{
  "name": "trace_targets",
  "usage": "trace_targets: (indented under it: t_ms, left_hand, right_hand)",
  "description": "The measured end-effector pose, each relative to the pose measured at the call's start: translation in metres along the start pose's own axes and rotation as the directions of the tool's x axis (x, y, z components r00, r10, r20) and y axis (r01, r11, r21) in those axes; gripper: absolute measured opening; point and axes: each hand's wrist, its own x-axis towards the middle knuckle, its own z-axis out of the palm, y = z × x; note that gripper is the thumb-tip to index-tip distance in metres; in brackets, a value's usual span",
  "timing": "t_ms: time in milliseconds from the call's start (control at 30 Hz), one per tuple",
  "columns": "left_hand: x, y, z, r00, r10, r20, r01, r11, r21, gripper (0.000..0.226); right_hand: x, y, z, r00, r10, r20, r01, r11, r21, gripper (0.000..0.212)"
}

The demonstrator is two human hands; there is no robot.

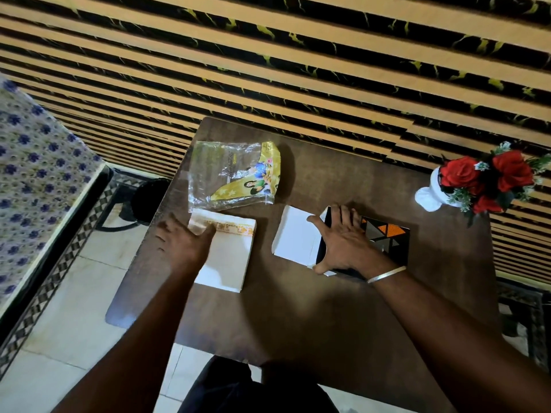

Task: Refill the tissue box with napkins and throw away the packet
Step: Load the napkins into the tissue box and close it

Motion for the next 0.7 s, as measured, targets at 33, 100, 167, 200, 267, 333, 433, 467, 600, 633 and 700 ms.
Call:
trace_targets:
  t_ms: [33, 100, 167, 200, 267, 333, 433, 467, 600, 633, 700]
  left_hand:
    - [0.008, -0.007, -0.004, 0.991, -0.086, 0.104, 0.084, 0.996, 0.028, 0.100]
    - [0.022, -0.025, -0.003, 0.943, -0.155, 0.293, 0.168, 0.986, -0.020, 0.087]
    - [0.035, -0.042, 0.006, 0.935, -0.166, 0.313, 0.168, 0.986, 0.019, 0.093]
    - [0.031, -0.041, 0.005, 0.933, -0.171, 0.316, 0.151, 0.985, 0.085, 0.101]
    - [0.022, -0.028, -0.002, 0.938, -0.158, 0.309, 0.115, 0.981, 0.154, 0.106]
    - [0.020, -0.019, -0.005, 0.934, -0.180, 0.308, 0.136, 0.978, 0.161, 0.108]
    - [0.026, -0.020, -0.004, 0.919, -0.201, 0.340, 0.175, 0.979, 0.107, 0.113]
    - [0.029, -0.021, -0.003, 0.911, -0.197, 0.362, 0.169, 0.980, 0.109, 0.112]
    - [0.031, -0.018, -0.011, 0.887, -0.190, 0.422, 0.188, 0.981, 0.048, 0.077]
    - [0.030, -0.016, -0.014, 0.875, -0.196, 0.442, 0.201, 0.979, 0.035, 0.078]
    - [0.041, -0.025, -0.010, 0.861, -0.194, 0.469, 0.217, 0.976, 0.006, 0.093]
  right_hand:
    - [0.000, 0.000, -0.001, 1.000, 0.001, 0.003, -0.001, 1.000, -0.003, 0.126]
    - [0.000, -0.001, -0.001, 1.000, 0.001, 0.001, -0.001, 1.000, -0.006, 0.126]
    - [0.000, -0.001, 0.000, 1.000, -0.001, 0.001, 0.001, 1.000, -0.008, 0.126]
    - [0.000, -0.001, 0.000, 1.000, -0.001, 0.003, 0.001, 1.000, -0.007, 0.126]
    - [0.000, -0.001, 0.001, 1.000, -0.004, 0.001, 0.004, 1.000, -0.008, 0.126]
    - [0.000, -0.001, 0.001, 1.000, -0.008, -0.001, 0.008, 1.000, -0.009, 0.125]
    - [-0.002, -0.002, 0.002, 1.000, -0.007, 0.004, 0.008, 1.000, -0.009, 0.126]
    - [-0.002, -0.002, 0.002, 1.000, -0.007, 0.000, 0.007, 1.000, -0.012, 0.126]
    - [-0.002, -0.003, 0.004, 1.000, -0.012, -0.016, 0.012, 1.000, -0.013, 0.126]
    - [-0.002, -0.003, 0.004, 1.000, -0.014, -0.014, 0.014, 1.000, -0.014, 0.126]
    - [-0.002, -0.003, 0.004, 1.000, -0.011, -0.008, 0.011, 1.000, -0.011, 0.127]
